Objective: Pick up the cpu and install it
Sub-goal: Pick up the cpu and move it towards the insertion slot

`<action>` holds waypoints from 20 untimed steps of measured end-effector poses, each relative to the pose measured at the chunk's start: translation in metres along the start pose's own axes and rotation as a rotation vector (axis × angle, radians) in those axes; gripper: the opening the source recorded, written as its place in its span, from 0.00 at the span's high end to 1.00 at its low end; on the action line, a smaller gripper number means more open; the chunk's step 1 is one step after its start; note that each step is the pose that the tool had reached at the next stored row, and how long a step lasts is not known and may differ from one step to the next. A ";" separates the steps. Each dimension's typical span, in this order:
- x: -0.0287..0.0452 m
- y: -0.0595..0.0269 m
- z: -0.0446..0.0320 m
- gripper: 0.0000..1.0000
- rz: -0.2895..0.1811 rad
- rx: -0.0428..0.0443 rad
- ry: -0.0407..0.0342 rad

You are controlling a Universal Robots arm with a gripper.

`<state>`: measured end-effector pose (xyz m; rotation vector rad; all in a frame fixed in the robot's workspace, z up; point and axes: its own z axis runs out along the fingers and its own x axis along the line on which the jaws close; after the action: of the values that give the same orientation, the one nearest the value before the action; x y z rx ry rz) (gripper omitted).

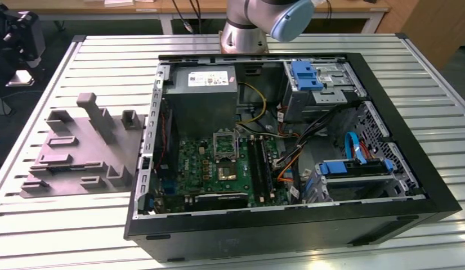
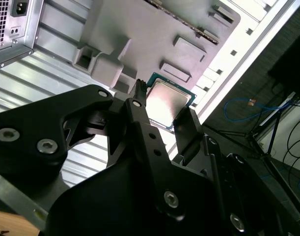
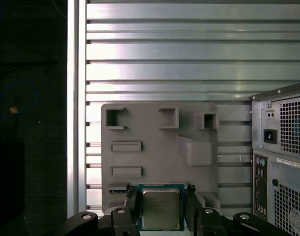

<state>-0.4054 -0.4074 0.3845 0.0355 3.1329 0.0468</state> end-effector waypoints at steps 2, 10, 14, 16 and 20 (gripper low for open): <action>-0.0005 0.0000 0.0000 0.53 0.000 0.0000 0.0000; -0.0027 0.0001 0.0000 0.53 0.000 0.0000 0.0000; -0.0040 0.0001 0.0000 0.53 0.000 0.0000 0.0000; -0.0044 0.0001 0.0000 0.53 0.000 0.0000 0.0000; -0.0054 0.0001 0.0001 0.53 0.000 0.0000 -0.0001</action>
<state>-0.4000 -0.4074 0.3845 0.0355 3.1328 0.0467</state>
